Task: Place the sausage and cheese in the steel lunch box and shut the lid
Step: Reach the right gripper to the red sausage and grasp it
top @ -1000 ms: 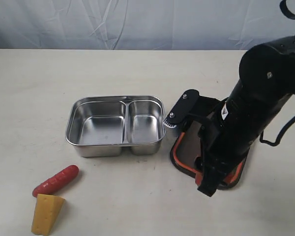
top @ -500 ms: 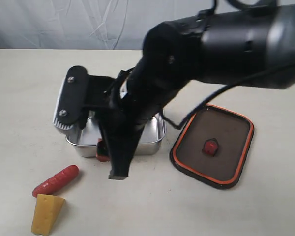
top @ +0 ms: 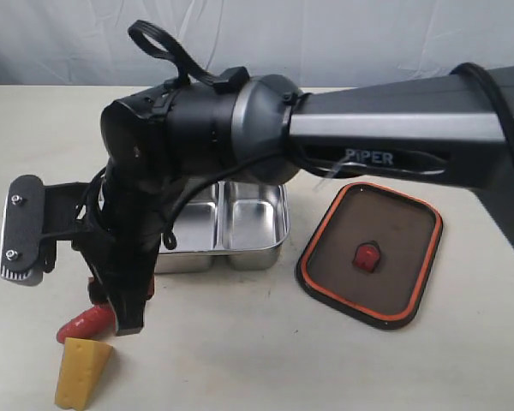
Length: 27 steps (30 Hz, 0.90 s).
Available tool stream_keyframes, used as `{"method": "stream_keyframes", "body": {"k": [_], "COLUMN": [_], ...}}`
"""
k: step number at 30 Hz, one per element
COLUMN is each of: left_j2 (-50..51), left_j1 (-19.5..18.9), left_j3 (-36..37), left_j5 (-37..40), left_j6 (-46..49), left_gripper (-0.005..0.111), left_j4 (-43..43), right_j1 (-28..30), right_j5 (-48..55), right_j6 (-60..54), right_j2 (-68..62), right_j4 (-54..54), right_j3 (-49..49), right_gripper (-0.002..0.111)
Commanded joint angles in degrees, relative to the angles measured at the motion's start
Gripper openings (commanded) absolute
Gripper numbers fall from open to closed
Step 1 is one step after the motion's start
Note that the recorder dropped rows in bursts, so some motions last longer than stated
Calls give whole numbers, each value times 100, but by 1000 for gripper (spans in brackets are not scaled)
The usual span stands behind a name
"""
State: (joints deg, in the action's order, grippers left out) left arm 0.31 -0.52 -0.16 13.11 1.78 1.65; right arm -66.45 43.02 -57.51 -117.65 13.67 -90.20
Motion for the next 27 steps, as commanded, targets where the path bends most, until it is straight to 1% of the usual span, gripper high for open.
{"method": "stream_keyframes", "body": {"k": [1, 8, 13, 25, 27], "left_j2": [-31, -31, -31, -31, -31], "left_j1": [15, 15, 15, 15, 15], "left_j3": [16, 16, 16, 16, 16], "left_j5": [-10, -10, -10, 1, -10], "left_j6": [-4, -4, -4, -4, -4], "left_gripper": [0, 0, 0, 0, 0], "left_j4": [23, 23, 23, 22, 22], "right_j1": [-41, -234, -323, -328, -328], "right_j5": [-16, -238, -492, -880, -857], "right_j6": [-319, -600, -598, -612, -612], "right_j2": [-167, -359, -572, -996, -1032], "right_j4": [-323, -489, -627, -725, -725], "right_j3": [-48, -48, -48, -163, -163], "right_gripper": [58, 58, 58, 58, 56]}}
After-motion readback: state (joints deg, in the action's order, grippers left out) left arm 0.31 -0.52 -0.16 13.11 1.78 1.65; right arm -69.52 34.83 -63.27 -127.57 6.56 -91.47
